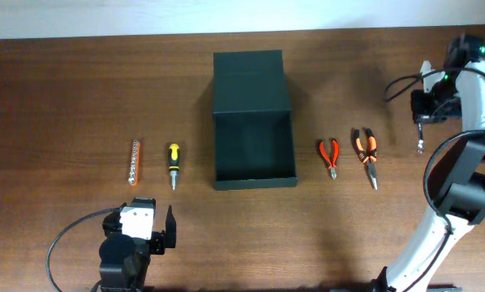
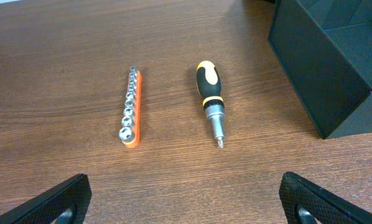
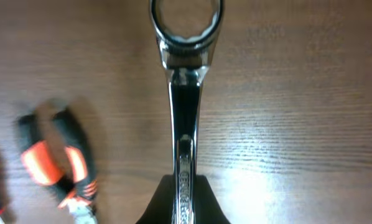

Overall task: Pack container
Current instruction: 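Lift the wrench and carry it left over the green box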

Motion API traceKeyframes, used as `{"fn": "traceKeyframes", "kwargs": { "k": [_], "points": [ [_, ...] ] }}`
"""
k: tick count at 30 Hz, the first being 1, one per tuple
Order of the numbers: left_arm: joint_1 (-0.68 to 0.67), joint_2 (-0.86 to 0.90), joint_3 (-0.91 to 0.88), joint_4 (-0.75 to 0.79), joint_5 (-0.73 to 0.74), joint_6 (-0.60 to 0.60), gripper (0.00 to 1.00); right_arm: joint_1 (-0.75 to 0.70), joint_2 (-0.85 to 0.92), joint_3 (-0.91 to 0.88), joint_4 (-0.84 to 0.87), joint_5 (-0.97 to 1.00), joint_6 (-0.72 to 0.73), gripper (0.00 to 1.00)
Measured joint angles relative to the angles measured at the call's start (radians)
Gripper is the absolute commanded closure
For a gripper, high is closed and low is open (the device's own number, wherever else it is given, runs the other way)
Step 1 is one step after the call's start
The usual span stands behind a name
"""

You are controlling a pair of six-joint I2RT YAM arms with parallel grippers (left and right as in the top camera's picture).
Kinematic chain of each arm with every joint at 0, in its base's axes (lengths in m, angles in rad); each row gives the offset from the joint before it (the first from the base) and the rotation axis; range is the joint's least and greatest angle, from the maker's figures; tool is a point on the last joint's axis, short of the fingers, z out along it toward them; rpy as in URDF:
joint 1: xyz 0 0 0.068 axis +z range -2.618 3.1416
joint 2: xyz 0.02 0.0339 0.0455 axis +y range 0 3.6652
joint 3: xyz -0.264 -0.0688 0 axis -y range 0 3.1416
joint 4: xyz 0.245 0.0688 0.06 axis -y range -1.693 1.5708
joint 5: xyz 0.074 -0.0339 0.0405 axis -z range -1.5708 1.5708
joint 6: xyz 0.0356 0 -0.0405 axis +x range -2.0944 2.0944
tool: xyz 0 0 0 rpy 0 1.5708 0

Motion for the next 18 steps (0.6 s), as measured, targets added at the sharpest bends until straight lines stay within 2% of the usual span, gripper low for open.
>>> {"fn": "traceKeyframes", "kwargs": {
  "k": [11,18],
  "points": [
    [0.0,0.0,0.0,0.0,0.0,0.0,0.01,0.227,0.002,0.293,-0.129,-0.018,-0.023,0.96],
    [0.0,0.0,0.0,0.0,0.0,0.0,0.01,0.379,0.002,0.346,-0.203,-0.026,-0.1,0.96]
  ]
}}
